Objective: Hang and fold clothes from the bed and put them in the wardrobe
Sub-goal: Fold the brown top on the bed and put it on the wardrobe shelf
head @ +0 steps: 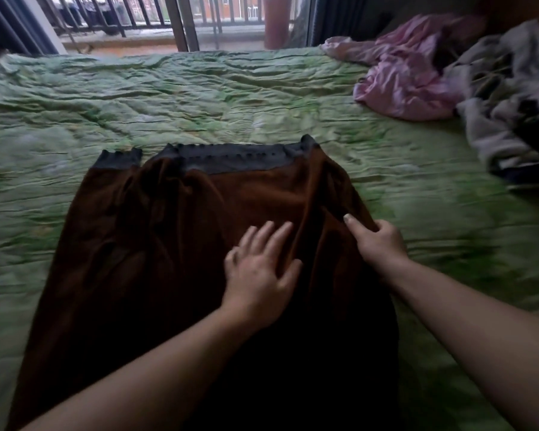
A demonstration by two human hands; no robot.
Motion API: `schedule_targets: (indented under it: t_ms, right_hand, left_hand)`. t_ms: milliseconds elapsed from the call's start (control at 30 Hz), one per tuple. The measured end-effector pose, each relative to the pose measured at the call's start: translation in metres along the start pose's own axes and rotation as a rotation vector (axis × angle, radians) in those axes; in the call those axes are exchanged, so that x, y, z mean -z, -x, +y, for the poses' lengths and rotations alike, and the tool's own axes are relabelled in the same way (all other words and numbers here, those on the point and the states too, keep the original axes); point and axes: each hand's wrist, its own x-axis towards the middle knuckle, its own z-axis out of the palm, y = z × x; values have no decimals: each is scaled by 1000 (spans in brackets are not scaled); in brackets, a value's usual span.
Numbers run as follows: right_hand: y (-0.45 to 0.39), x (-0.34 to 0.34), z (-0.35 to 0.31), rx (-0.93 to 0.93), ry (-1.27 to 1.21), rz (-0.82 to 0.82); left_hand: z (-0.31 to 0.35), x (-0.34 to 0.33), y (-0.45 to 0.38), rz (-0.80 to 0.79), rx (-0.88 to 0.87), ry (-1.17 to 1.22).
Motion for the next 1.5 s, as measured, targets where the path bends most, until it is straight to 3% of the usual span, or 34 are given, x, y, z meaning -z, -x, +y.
schedule_targets:
  t_ms: [100, 267, 333, 433, 500, 567, 633, 733, 833, 933, 1000, 1100, 1267, 1333, 1433, 1500]
  right_hand:
    - [6, 29, 11, 50, 20, 94]
    - [15, 97, 39, 9, 45, 261]
    - [21, 126, 47, 2, 110, 389]
    - [29, 159, 60, -60, 116, 503]
    - [32, 170, 76, -168, 158, 392]
    - [40, 174, 91, -300, 131, 195]
    - [51, 170, 100, -412, -8, -2]
    - [60, 158, 107, -466, -174, -170]
    - [59, 145, 110, -402, -289, -158]
    - [56, 140, 104, -375, -541, -180]
    - [61, 140, 99, -366, -653, -289]
    - [59, 140, 98, -405, -666, -402]
    - [46, 138, 37, -300, -675, -411]
    - [40, 124, -3, -115, -522, -340]
    - [33, 78, -51, 420, 295, -78]
    - [38, 34, -66, 698, 734, -248]
  left_hand:
    - [44, -17, 39, -169, -172, -21]
    - [65, -41, 85, -437, -115, -233]
    - [68, -46, 98, -451, -94, -283]
    - [82, -45, 111, -326, -177, -253]
    - [95, -47, 119, -275, -257, -249]
    - [107, -55, 129, -366, -262, -296]
    - [115, -65, 137, -493, -219, -398]
    - [117, -72, 138, -473, -161, -402]
    - [116, -66, 139, -458, -163, -261]
    - [113, -49, 142, -574, -204, -206]
    - [110, -39, 143, -684, -191, -193]
    - [106, -33, 141, -848, -114, -144]
    - [100, -39, 130, -985, 16, 13]
    - [95, -45, 125, -1005, 81, 112]
    - [86, -47, 120, -1021, 114, 210]
    - [80, -50, 121, -1001, 95, 251]
